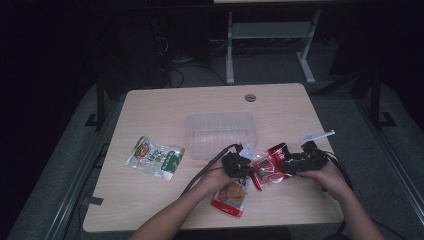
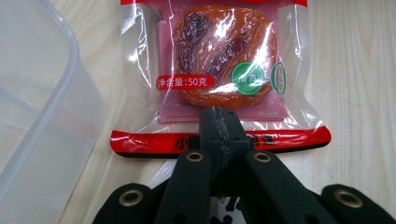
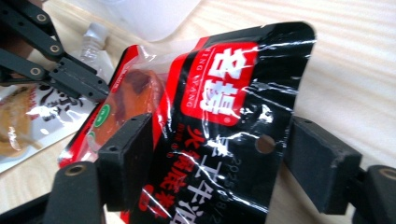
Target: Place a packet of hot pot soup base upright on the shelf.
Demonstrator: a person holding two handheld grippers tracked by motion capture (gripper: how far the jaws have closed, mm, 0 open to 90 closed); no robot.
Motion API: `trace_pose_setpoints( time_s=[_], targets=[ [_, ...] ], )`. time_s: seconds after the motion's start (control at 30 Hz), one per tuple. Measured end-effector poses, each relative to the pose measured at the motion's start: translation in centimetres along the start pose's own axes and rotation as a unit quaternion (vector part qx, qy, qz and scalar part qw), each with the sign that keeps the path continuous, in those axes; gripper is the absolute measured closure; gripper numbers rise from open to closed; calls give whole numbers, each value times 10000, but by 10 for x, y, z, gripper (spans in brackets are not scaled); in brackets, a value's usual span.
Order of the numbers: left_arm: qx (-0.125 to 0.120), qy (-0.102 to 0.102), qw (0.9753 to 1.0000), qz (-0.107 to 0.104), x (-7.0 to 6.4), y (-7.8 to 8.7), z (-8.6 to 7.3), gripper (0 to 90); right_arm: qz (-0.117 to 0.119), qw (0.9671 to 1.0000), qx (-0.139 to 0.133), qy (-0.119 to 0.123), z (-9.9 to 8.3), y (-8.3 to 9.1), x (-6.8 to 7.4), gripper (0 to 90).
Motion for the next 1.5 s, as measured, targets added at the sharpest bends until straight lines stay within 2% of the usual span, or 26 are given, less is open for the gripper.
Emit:
trace_pose_setpoints(
  time_s=[0.07, 0.17, 0.33, 0.5, 0.6, 0.7, 0.83, 1.03, 1.13, 1.2, 1.33, 1.5],
  targets=[
    [-1, 5, 10000, 4, 0, 0, 0, 900, 111, 9999, 32, -46, -1, -2, 1, 248],
    [9, -10, 10000, 10, 0, 0, 0, 900, 105, 9999, 29, -41, -1, -2, 3, 246],
    [11, -15, 10000, 18, 0, 0, 0, 900, 50, 9998, -119, 132, 3, 6, 8, 334],
    [16, -34, 10000, 34, 0, 0, 0, 900, 65, 9993, -301, 211, 9, 14, 11, 466],
    [10, -10, 10000, 25, 0, 0, 0, 900, 112, 9990, -358, 241, 10, 15, 14, 474],
    [6, 23, 10000, 17, 0, 0, 0, 900, 127, 9993, -296, 164, 9, 13, 13, 412],
    [6, 9, 10000, 19, 0, 0, 0, 900, -17, 9999, -94, 87, 3, 4, 9, 309],
    [-4, 21, 10000, 6, 0, 0, 0, 900, 74, 10000, 20, 1, 0, -2, 7, 218],
    [-2, 18, 10000, 9, 0, 0, 0, 900, 80, 10000, 25, 15, 0, -3, 6, 210],
    [1, 14, 10000, 11, 0, 0, 0, 900, 143, 9998, 58, -102, -2, -3, 5, 194],
    [-2, 11, 10000, 15, 0, 0, -1, 900, 87, 9999, 23, -118, -2, -2, 2, 176],
    [-2, 9, 10000, 10, 0, 0, -1, 900, 343, 9991, 97, -231, -5, -6, 6, 177]
  ],
)
Point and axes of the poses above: each handheld gripper's, and its own axes: y roughly backward along the jaws, z roughly out of its top, x roughly to its left, the point moved 5 cm from there along -y, roughly forward along the jaws, and after that the axes turned 13 degrees about -x, right-handed, at the moved point
